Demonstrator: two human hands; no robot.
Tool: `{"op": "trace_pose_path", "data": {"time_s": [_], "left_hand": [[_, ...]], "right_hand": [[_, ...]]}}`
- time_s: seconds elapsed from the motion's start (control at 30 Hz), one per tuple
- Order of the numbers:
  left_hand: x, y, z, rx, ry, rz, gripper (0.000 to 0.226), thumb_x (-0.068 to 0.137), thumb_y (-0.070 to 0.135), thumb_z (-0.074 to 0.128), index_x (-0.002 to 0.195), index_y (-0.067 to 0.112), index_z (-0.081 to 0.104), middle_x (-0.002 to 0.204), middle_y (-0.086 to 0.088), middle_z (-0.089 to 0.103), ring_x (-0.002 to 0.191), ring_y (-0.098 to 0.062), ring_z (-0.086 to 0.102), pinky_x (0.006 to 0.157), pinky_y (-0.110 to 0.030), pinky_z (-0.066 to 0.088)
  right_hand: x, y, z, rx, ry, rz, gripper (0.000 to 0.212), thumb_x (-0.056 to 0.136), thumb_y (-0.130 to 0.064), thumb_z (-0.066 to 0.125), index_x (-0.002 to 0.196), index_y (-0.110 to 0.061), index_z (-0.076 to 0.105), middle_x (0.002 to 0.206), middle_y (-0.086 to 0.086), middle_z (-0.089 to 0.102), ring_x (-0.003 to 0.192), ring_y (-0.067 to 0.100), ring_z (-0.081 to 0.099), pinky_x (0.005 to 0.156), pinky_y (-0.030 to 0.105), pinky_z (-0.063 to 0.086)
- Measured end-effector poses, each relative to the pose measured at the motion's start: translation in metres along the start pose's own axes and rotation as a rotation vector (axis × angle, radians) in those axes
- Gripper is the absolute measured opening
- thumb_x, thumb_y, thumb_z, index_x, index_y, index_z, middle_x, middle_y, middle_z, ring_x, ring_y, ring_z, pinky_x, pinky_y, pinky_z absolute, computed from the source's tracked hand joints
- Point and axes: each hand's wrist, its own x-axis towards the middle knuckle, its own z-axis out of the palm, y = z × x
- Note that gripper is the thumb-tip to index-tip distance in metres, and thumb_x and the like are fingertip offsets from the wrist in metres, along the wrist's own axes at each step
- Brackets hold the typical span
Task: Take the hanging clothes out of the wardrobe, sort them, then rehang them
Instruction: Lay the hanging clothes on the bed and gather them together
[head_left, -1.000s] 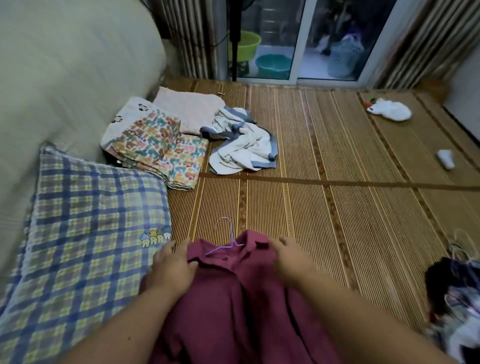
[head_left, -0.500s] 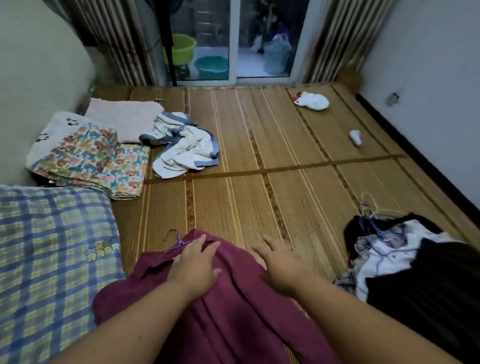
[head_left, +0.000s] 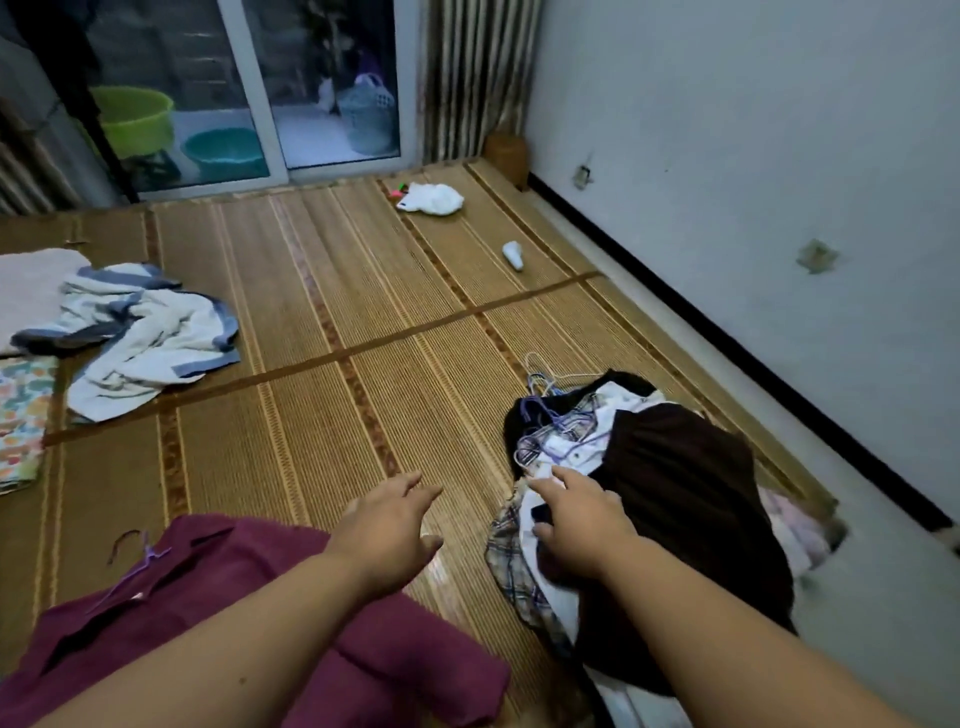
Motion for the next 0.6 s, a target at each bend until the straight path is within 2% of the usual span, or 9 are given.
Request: {"op": "trace_pose_path", "data": {"time_s": [0.23, 0.4, 0.5, 0.6], "left_hand": [[0.1, 0.116, 0.04, -0.055, -0.042, -0.082, 0.066, 0.09, 0.046, 0.053, 0.147, 0.033, 0.024, 0.156, 0.003, 0.02, 0.143, -0.02, 0.02, 0.115, -0.043, 0.024], [0.169, 0.183, 0.085, -0.177, -0.093, -0.182, 0.065, 0.09, 0.042, 0.056, 0.147, 0.029, 0.028, 0.152, 0.001, 0.03, 0.138, -0.02, 0.03, 0.112, -0.032, 0.027], [0.2, 0.206, 0.106, -0.198, -0.146, -0.211, 0.064, 0.09, 0.041, 0.055, 0.147, 0.027, 0.029, 0.152, 0.0, 0.03, 0.139, -0.02, 0.028, 0.115, -0.034, 0.026], [0.226, 0.211, 0.129, -0.213, -0.172, -0.261, 0.065, 0.088, 0.045, 0.055, 0.145, 0.031, 0.029, 0.151, 0.001, 0.031, 0.139, -0.022, 0.029, 0.113, -0.042, 0.028]], "right_hand": [[0.057, 0.167, -0.011, 0.03, -0.042, 0.016, 0.06, 0.088, -0.043, 0.055, 0.143, -0.035, 0.032, 0.155, 0.0, 0.022, 0.141, 0.023, 0.024, 0.111, 0.047, 0.027], [0.12, 0.266, -0.026, 0.002, -0.084, -0.018, 0.059, 0.089, -0.042, 0.056, 0.143, -0.035, 0.033, 0.153, -0.001, 0.025, 0.14, 0.022, 0.027, 0.11, 0.044, 0.029], [0.157, 0.302, -0.026, 0.027, -0.097, -0.027, 0.059, 0.088, -0.042, 0.056, 0.142, -0.035, 0.034, 0.151, -0.004, 0.029, 0.139, 0.02, 0.029, 0.109, 0.044, 0.031], [0.192, 0.322, -0.015, 0.035, -0.117, -0.047, 0.058, 0.089, -0.043, 0.055, 0.143, -0.033, 0.034, 0.15, -0.006, 0.031, 0.138, 0.018, 0.03, 0.109, 0.045, 0.033]]}}
